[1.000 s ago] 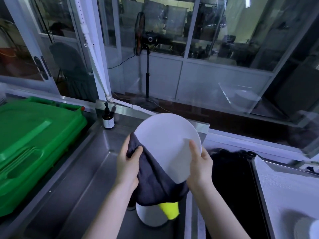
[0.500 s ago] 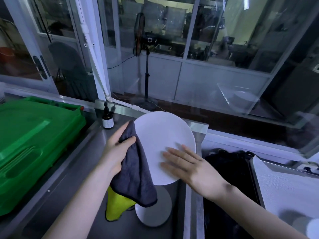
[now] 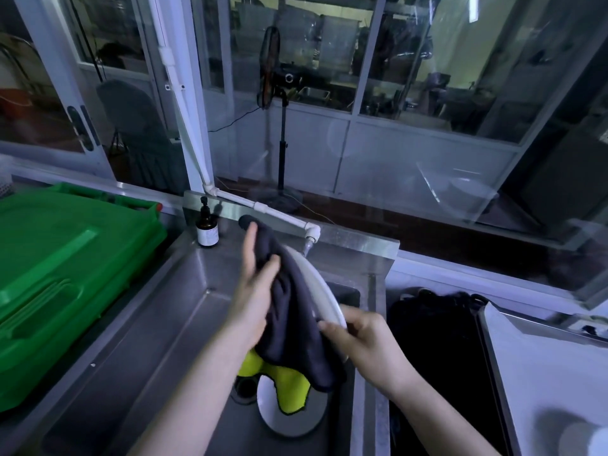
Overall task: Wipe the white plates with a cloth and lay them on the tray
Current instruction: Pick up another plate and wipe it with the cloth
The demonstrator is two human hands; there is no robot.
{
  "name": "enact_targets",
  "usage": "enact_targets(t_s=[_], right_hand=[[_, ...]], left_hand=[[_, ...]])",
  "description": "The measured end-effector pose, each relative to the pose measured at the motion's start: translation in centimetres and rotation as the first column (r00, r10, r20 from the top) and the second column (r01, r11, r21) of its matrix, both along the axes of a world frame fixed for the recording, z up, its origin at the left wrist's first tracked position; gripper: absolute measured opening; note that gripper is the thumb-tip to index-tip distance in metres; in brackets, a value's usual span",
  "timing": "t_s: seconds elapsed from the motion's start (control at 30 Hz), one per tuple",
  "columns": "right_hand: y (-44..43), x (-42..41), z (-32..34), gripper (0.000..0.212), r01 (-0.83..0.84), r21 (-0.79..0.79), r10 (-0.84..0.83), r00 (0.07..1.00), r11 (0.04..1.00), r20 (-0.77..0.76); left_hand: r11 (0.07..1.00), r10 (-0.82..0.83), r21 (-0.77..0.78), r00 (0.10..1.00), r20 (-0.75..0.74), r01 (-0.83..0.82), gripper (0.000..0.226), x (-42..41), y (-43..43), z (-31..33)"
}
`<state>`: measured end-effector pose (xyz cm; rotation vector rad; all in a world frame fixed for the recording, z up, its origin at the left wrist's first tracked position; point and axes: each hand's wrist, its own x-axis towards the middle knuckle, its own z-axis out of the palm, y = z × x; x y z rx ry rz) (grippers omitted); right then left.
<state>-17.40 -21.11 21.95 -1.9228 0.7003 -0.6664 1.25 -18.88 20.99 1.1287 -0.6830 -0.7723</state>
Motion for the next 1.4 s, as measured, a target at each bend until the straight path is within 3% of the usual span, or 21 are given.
enact_targets(t_s=[0.07,0.1,0.2,0.3,0.37,0.43,0.53,0.57,0.6,0.73,0.8,0.9,1.0,1.07,1.3,1.33,1.4], right_hand=[[0.3,0.4,0.0,0.013,0.01,0.249,-0.051,0.986,0.969,0.16],[0.3,0.6,-0.1,0.014,0.019,0.345,-0.101,0.97,0.938,0.22],[-0.7,0.8,0.5,0.021,0.048,0.531,-0.244,0.921,0.846,0.305],[-1.5,0.6,1.0,0.024,0.022,0.621,-0.298,0.89,0.784,0.344],[-1.7,0.4,0.9,0.025,0.0,0.655,-0.306,0.884,0.755,0.354],[-1.4,-0.1,1.1,0.027,-0.003,0.659,-0.297,0.891,0.752,0.343],[-1.3,-0.8,1.3,0.034,-0.009,0.627,-0.256,0.908,0.779,0.332],[-1.4,-1.0,1.5,0.035,-0.006,0.621,-0.25,0.912,0.784,0.325],[-1.5,-1.1,1.6,0.034,-0.002,0.619,-0.248,0.916,0.786,0.317],[-1.9,-0.6,1.9,0.025,-0.023,0.638,-0.239,0.916,0.77,0.322],[-2.1,-0.6,1.7,0.025,-0.045,0.648,-0.226,0.917,0.76,0.329],[-2.4,-0.8,1.6,0.033,-0.055,0.637,-0.204,0.923,0.769,0.326],[-2.6,-1.4,1.9,0.041,-0.041,0.657,-0.229,0.92,0.752,0.319],[-2.9,-2.0,2.0,0.042,-0.037,0.673,-0.256,0.909,0.739,0.33],[-4.0,-2.8,2.2,0.045,-0.095,0.702,-0.342,0.822,0.706,0.455],[-4.1,-2.6,2.2,0.049,-0.102,0.708,-0.361,0.804,0.699,0.472],[-4.2,-2.0,2.2,0.05,-0.107,0.713,-0.386,0.78,0.693,0.492]], left_hand=[[0.999,-0.032,-0.014,0.957,0.288,0.037,0.061,-1.4,0.0,0.1],[0.999,-0.028,-0.03,0.903,0.429,0.045,0.059,-1.9,0.0,0.0],[0.997,-0.021,-0.032,0.628,0.778,0.074,0.055,-2.9,0.1,-0.8],[0.988,-0.008,-0.045,0.333,0.943,0.15,0.053,-3.3,0.1,-1.5],[0.98,-0.015,-0.035,0.245,0.969,0.198,0.052,-2.5,-0.5,-1.5],[0.98,-0.023,-0.037,0.296,0.955,0.194,0.052,-1.4,-1.3,-1.3],[0.997,-0.026,-0.024,0.592,0.806,0.077,0.052,-0.2,-1.7,-1.1],[0.998,-0.024,-0.02,0.615,0.789,0.065,0.053,-0.3,-1.5,-1.2],[0.997,-0.016,-0.029,0.572,0.82,0.07,0.054,-0.6,-1.2,-1.4],[0.978,0.016,-0.059,0.208,0.978,0.201,0.056,-1.9,-0.9,-1.5],[0.97,0.008,-0.045,0.156,0.988,0.238,0.058,-1.6,-1.3,-1.1],[0.976,-0.012,-0.049,0.277,0.961,0.21,0.057,-0.4,-1.8,-1.2],[0.994,-0.042,-0.022,0.56,0.827,0.107,0.051,1.1,-2.1,-1.6],[0.996,-0.065,0.01,0.678,0.732,0.086,0.051,1.5,-1.7,-2.1],[0.999,0.03,-0.053,0.773,0.634,0.005,0.052,-1.0,1.1,-3.1],[0.998,0.05,-0.066,0.75,0.66,-0.009,0.051,-1.7,1.4,-3.2],[0.995,0.076,-0.098,0.619,0.782,0.002,0.05,-3.0,1.8,-3.2]])
